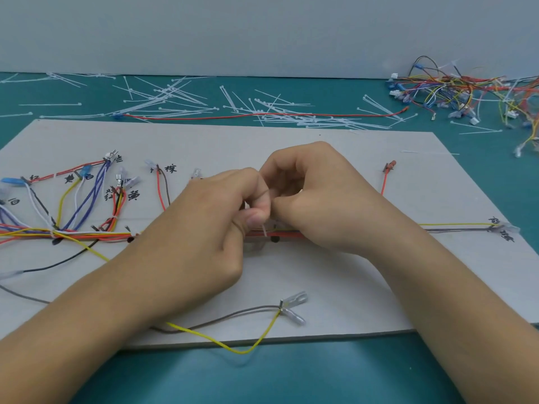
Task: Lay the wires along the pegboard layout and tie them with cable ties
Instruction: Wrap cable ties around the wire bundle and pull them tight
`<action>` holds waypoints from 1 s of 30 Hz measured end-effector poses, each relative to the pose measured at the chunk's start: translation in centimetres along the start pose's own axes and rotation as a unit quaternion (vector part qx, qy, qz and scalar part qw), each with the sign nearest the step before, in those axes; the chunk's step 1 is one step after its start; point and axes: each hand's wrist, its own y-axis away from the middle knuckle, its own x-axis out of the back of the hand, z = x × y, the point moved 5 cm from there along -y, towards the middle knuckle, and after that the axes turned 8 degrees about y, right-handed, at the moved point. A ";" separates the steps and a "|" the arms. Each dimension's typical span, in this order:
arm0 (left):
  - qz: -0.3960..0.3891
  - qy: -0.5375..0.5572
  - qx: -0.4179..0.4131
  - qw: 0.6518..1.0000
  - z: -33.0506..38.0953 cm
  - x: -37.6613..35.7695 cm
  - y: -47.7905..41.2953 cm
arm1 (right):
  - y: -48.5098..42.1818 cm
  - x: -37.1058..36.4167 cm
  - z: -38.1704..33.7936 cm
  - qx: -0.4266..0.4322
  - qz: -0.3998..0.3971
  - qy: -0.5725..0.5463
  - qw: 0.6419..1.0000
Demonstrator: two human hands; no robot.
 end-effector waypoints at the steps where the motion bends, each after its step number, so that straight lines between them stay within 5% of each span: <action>1: 0.004 0.016 0.000 1.000 0.0 0.0 0.0 | 0.0 0.0 0.0 -0.003 -0.005 -0.005 1.000; 20: 0.015 0.135 0.039 0.990 -1.0 -0.2 -0.1 | 0.0 0.0 0.6 -0.020 -0.030 -0.013 0.999; 30: 0.039 0.324 0.139 0.935 -1.9 -0.1 0.1 | -0.1 0.2 0.7 -0.020 -0.022 -0.010 1.000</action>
